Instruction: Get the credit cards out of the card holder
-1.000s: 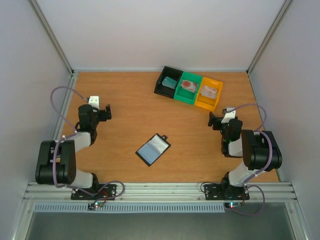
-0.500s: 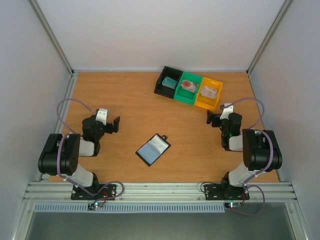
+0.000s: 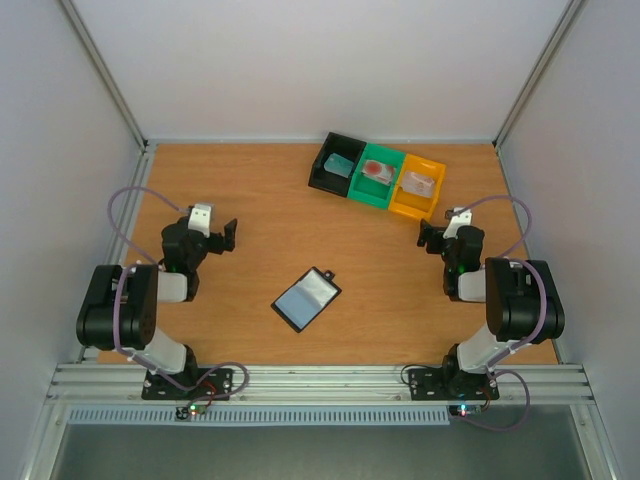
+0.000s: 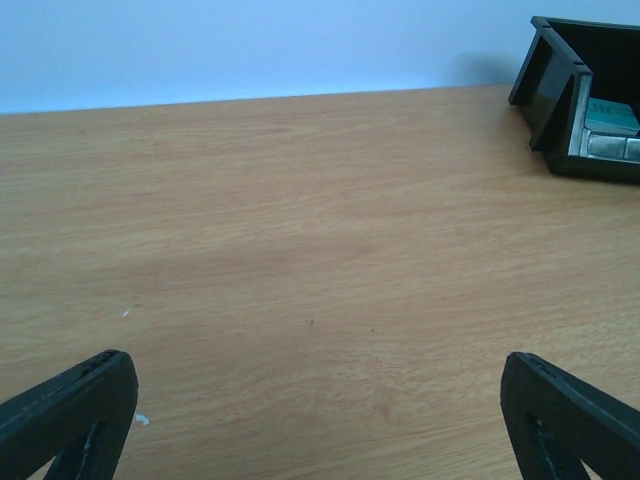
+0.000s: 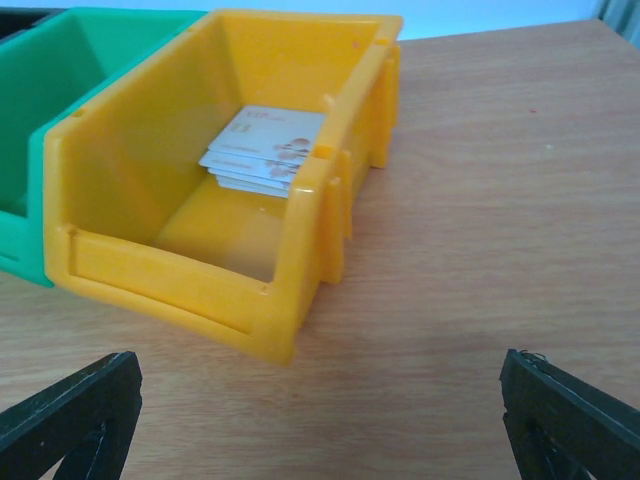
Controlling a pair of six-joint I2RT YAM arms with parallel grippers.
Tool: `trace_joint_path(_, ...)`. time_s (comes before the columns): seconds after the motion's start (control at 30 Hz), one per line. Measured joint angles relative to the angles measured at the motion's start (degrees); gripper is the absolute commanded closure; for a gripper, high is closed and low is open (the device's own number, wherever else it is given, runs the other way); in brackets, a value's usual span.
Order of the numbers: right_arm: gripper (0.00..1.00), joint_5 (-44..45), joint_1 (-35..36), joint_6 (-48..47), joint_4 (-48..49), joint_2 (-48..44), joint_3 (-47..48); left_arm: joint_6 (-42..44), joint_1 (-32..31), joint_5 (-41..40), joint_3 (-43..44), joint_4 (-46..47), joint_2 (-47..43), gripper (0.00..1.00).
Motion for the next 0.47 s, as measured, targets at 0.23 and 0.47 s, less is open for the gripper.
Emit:
trace_joint_path(0.23,0.02,2.4,0.0,0.8,0.2,0.0,-0.3,0.0,0.0,0.0,0.0,-0.3,0.0,0.01)
trace_joint_path(0.47,0.01,3.0,0.0,1.0,0.4,0.0,-0.3,-0.2,0.0,0.0,0.0,-0.2,0.0,0.01)
